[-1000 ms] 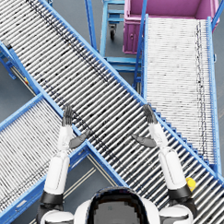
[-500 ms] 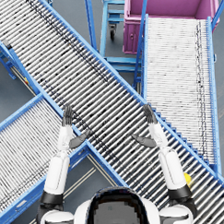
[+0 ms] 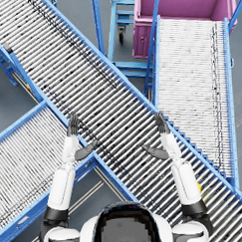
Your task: Pick up the oil and place it on the left assembly line, put the cola on the right, and keep Sprite still
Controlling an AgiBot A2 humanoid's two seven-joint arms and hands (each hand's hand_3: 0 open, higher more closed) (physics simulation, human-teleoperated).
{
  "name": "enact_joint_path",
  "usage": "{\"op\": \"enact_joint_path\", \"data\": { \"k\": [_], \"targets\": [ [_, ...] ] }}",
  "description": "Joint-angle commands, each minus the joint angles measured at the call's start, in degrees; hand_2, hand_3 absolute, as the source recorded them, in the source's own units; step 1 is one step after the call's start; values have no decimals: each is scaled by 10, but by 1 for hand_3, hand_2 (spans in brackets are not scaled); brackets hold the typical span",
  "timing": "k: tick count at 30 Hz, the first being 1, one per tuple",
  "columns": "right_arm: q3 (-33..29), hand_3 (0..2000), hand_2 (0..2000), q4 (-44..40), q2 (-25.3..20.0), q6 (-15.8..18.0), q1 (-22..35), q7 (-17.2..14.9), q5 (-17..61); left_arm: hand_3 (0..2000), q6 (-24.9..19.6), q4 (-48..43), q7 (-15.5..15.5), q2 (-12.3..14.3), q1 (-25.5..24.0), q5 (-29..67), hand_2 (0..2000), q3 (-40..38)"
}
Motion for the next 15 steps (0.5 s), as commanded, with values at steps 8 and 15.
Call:
{"op": "enact_joint_path", "data": {
  "k": [8,15],
  "targets": [
    [0,0,0,0,0,0,0,0,0,0,0,0,0,0,0,0,0,0],
    [0,0,0,0,0,0,0,0,0,0,0,0,0,0,0,0,0,0]
  ]
}}
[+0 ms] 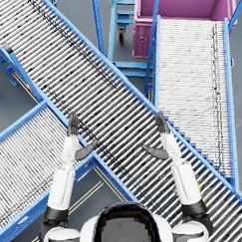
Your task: Pick up the oil and place it on the left assembly line, put the cola on the right, and keep Sprite still
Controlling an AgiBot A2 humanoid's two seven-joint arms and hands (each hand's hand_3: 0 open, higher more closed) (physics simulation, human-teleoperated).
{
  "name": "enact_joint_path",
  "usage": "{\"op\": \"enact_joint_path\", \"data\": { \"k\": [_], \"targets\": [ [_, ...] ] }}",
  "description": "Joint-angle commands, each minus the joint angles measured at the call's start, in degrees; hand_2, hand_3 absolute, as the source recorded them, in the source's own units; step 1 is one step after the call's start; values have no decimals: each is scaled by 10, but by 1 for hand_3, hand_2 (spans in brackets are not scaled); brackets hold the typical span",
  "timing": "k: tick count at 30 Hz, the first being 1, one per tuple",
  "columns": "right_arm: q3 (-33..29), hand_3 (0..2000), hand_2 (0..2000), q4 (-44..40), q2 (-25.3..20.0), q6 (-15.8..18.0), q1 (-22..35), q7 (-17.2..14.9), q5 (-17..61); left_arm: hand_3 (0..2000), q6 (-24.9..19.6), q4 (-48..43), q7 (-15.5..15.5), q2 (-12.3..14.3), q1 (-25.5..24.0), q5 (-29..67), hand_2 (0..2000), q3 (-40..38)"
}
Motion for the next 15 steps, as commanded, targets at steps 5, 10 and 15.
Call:
{"op": "enact_joint_path", "data": {
  "k": [5,10,15],
  "targets": [
    [0,0,0,0,0,0,0,0,0,0,0,0,0,0,0,0,0,0],
    [9,0,0,-8,-7,-16,9,16,0,0,-16,14,-16,5,6,0,0,-1],
    [-38,0,0,32,-31,-49,41,50,0,0,-50,-25,-50,20,41,0,0,-88]
  ]
}}
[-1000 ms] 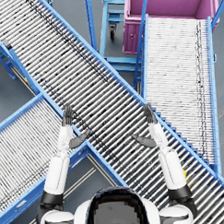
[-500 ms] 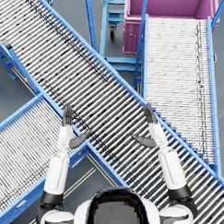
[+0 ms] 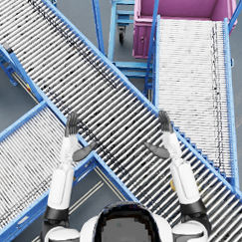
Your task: Pick up the oil and place it on the left assembly line, put the cola on the right, and keep Sprite still
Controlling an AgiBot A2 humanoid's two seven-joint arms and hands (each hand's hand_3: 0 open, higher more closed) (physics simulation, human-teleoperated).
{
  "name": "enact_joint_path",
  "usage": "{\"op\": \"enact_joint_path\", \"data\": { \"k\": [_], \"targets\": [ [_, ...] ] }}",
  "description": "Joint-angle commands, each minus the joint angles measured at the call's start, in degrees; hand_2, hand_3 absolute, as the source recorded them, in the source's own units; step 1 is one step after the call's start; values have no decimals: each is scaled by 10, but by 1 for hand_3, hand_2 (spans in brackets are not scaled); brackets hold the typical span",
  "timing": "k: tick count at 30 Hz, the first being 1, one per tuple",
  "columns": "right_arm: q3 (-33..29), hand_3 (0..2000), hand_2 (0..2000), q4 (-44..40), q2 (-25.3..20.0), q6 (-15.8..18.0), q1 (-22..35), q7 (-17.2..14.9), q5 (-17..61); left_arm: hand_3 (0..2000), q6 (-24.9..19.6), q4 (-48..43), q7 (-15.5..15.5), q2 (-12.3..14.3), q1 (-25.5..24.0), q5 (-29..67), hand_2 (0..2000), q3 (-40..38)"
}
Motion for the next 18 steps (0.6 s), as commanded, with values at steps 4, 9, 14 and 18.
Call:
{"op": "enact_joint_path", "data": {
  "k": [4,9,14,18],
  "targets": [
    [-51,0,0,40,-25,-6,52,6,0,0,-6,-37,-6,7,48,0,0,-88],
    [-88,0,0,48,-34,-7,69,7,0,0,-7,-39,-7,12,61,0,0,-126],
    [-110,0,0,44,-39,-8,76,8,76,0,-8,-33,-8,15,69,76,0,-157],
    [-132,0,0,49,-42,-8,75,8,159,0,-8,-41,-8,15,72,142,0,-180]
  ]
}}
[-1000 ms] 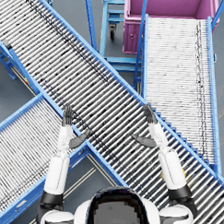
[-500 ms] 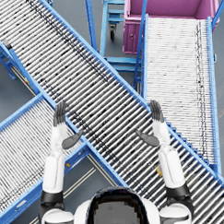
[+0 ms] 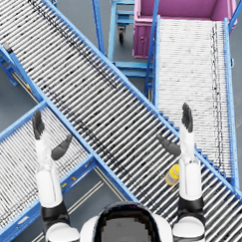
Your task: Pick up the oil and place it on the left assembly line, put the cola on the right, and keep Sprite still
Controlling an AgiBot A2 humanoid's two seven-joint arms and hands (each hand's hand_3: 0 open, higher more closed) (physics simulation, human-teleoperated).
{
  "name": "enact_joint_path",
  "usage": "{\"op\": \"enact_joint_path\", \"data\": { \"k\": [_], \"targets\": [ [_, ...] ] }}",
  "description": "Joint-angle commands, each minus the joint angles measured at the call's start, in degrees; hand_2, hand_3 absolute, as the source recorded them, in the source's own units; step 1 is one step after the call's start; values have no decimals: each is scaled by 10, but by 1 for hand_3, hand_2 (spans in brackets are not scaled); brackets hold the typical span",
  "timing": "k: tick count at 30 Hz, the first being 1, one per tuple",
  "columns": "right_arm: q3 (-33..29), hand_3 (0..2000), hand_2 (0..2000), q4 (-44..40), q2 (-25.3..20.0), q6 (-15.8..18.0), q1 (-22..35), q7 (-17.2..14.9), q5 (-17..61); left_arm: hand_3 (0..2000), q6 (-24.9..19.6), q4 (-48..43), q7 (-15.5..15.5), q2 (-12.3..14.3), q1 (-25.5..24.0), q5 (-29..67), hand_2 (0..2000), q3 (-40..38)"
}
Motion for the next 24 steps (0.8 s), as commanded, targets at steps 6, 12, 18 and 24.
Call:
{"op": "enact_joint_path", "data": {
  "k": [6,12,18,24],
  "targets": [
    [-21,0,0,11,-4,0,7,0,29,0,0,-18,0,2,2,20,0,-17],
    [-23,0,0,11,-8,0,5,0,32,0,0,-15,0,6,-2,23,0,-16],
    [-21,0,0,11,-12,0,2,0,33,0,0,-17,0,8,-4,24,0,-18],
    [-23,0,0,18,-17,0,-12,0,33,0,0,-20,0,11,-7,24,0,-17]
  ]
}}
